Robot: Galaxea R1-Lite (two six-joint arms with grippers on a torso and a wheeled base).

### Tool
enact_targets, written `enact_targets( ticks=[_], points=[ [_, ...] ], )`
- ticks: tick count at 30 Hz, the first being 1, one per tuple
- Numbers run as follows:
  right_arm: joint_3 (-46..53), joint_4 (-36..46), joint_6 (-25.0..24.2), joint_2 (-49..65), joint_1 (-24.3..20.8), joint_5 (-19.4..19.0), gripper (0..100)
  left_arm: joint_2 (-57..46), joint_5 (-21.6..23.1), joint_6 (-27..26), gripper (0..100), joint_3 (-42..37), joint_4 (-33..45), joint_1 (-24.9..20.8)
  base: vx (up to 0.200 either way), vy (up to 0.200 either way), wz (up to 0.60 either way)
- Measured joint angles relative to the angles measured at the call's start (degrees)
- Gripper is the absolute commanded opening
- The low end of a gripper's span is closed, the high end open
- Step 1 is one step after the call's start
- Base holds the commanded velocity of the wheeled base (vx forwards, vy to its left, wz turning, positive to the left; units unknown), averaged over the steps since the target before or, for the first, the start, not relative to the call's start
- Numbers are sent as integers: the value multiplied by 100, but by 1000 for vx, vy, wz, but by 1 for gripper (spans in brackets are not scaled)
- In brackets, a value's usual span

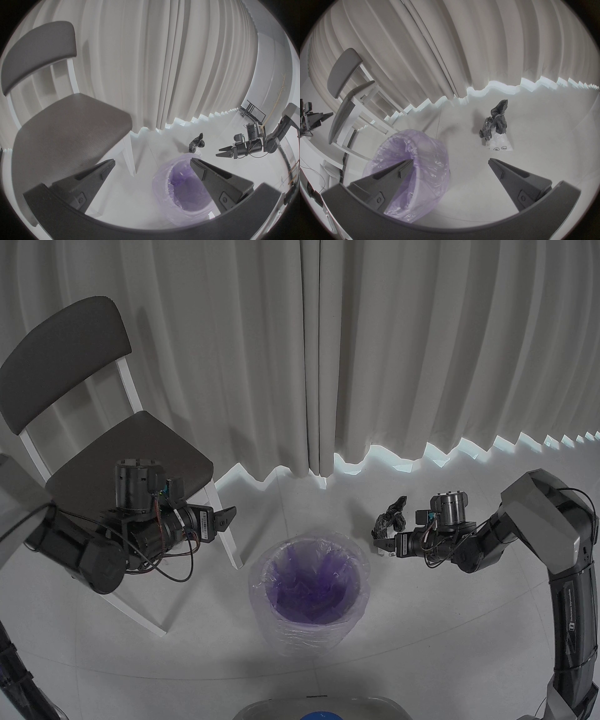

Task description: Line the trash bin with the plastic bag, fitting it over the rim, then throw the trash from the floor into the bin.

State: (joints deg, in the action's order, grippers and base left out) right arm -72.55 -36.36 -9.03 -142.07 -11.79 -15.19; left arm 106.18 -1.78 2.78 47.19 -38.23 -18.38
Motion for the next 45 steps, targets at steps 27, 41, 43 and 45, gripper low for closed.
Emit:
enact_targets(
  ticks=[27,41,43,45],
  points=[
    [-295,-28,89,-360,57,20,100,-1206,-273,132,100,-1130,-496,-418,37,0,0],
    [-1421,503,61,-1065,-56,13,100,-1221,-260,113,100,-1293,-824,-372,0,0,0],
    [-1576,561,48,-1162,-69,22,100,-1224,-257,113,100,-1300,-830,-367,0,0,0],
    [-1681,566,39,-1242,-78,24,100,-1225,-251,118,100,-1304,-835,-361,0,0,0]
  ],
)
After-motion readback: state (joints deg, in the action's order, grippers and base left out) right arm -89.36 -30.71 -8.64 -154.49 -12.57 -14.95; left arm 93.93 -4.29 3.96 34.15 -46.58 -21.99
